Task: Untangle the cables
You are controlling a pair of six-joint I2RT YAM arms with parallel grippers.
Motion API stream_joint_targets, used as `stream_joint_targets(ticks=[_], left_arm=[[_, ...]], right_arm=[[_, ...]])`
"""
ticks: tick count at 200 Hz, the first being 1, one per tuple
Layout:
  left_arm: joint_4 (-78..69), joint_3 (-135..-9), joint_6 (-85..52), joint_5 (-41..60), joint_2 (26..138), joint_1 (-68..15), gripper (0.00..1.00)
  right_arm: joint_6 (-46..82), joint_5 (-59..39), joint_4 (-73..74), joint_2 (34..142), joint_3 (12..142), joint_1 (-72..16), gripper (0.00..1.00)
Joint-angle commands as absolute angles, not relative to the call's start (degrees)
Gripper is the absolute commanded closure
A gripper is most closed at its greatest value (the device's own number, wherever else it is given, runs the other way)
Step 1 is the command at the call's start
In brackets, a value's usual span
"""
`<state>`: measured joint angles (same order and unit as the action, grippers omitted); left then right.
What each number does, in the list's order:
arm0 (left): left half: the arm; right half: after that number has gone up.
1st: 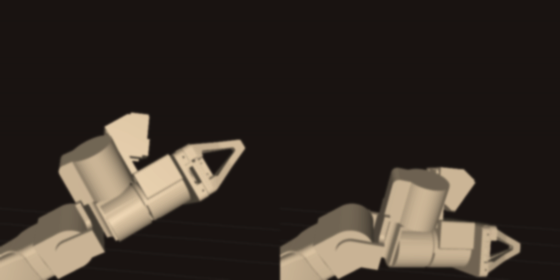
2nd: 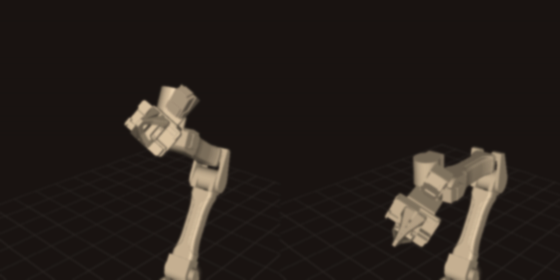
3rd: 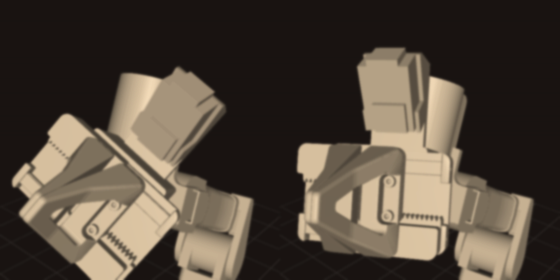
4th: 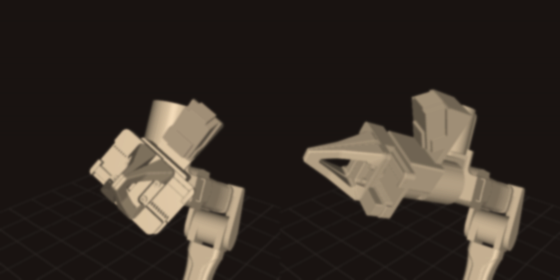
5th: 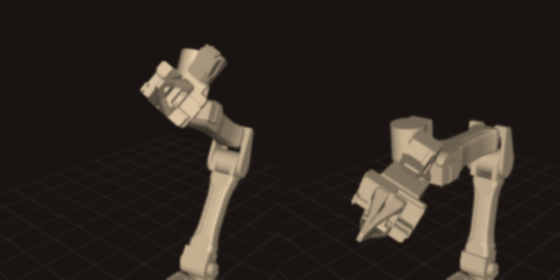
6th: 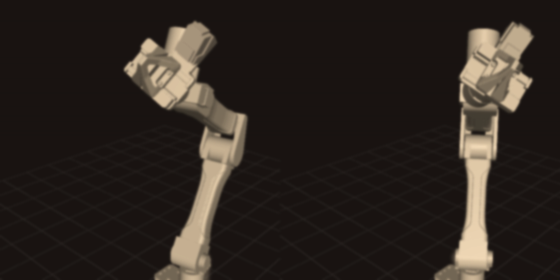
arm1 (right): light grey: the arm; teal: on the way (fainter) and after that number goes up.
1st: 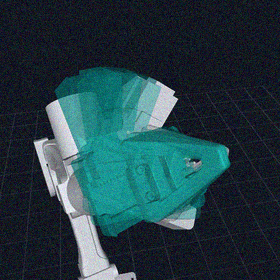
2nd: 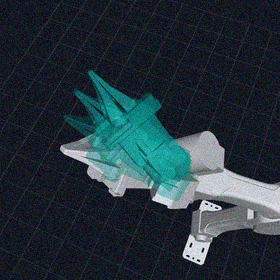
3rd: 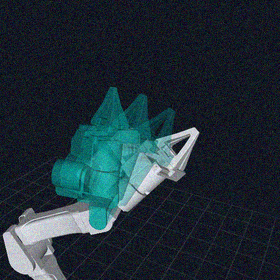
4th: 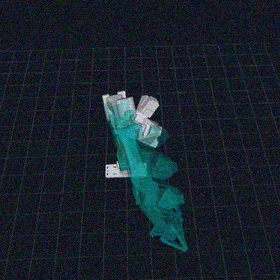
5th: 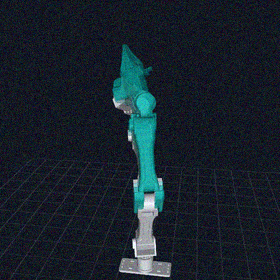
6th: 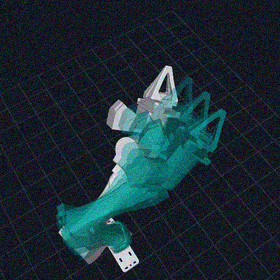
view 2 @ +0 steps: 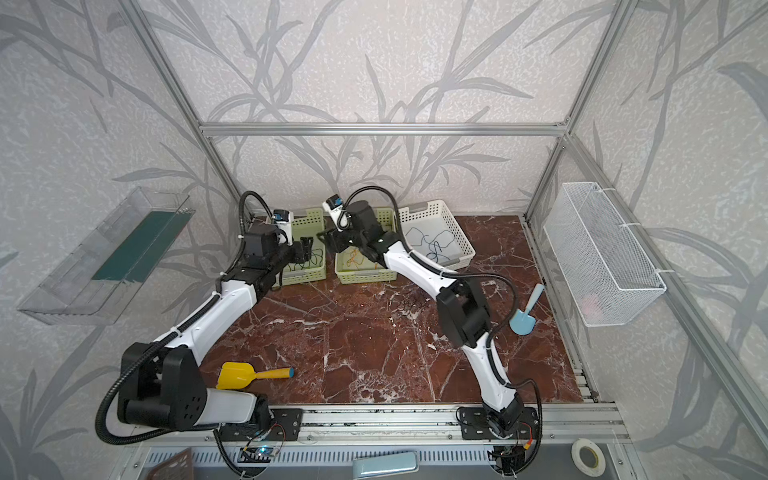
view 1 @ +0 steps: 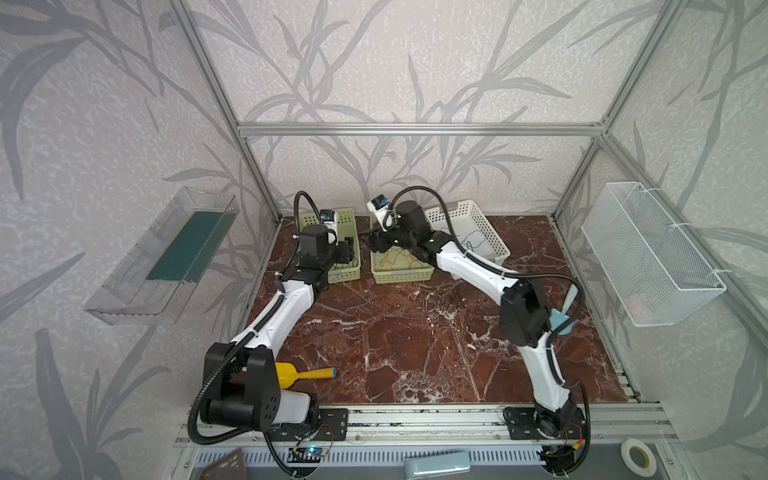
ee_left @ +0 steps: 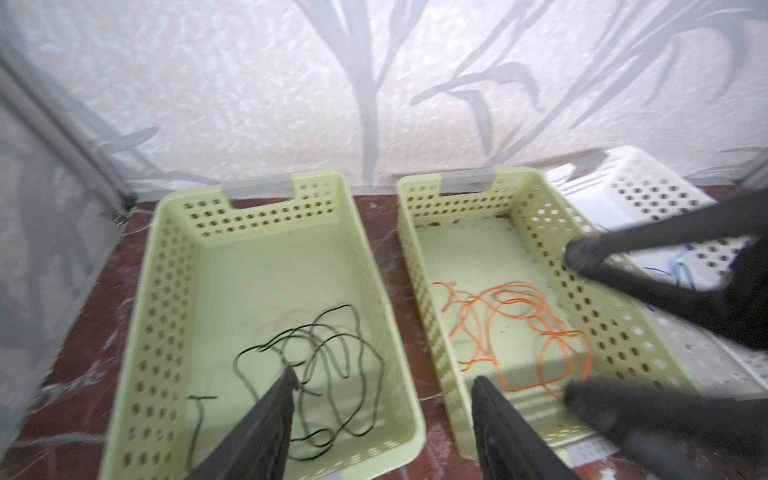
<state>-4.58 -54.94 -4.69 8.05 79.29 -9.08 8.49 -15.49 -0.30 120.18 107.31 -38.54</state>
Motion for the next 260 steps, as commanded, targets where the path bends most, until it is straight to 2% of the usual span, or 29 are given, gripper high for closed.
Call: stream_joint_targets(ticks=[1,45,84,132,176,260], left_arm=[[-10.91,-52.97,-3.57,15.47,80.22,-14.66,0.33],[-8.33,-54.27,-0.3,18.68,87.01,-27.48,0.43],[-9.58,-53.83,-2.94,20.86,94.76,-34.47,0.49],[-7.96,-54.63,-3.88,22.29,101.07,-40.88,0.59],[-6.25,-54.31,-2.11,22.3,103.48,-45.14,0.56],[-4.32,-58.28,-3.82,16.6,109.1,-45.18,0.57]], right_arm=[[10.8,-13.98,4.11,109.32,94.95,-32.98,0.4],[9.49,-10.25,-5.66,88.85,70.2,-26.77,0.49],[11.87,-8.82,-8.82,81.65,54.73,-22.74,0.55],[13.01,-10.62,-13.71,86.71,53.15,-21.4,0.56],[12.66,-12.13,-13.73,89.3,54.13,-21.09,0.56],[12.47,-12.57,-13.49,86.08,50.59,-19.82,0.57]])
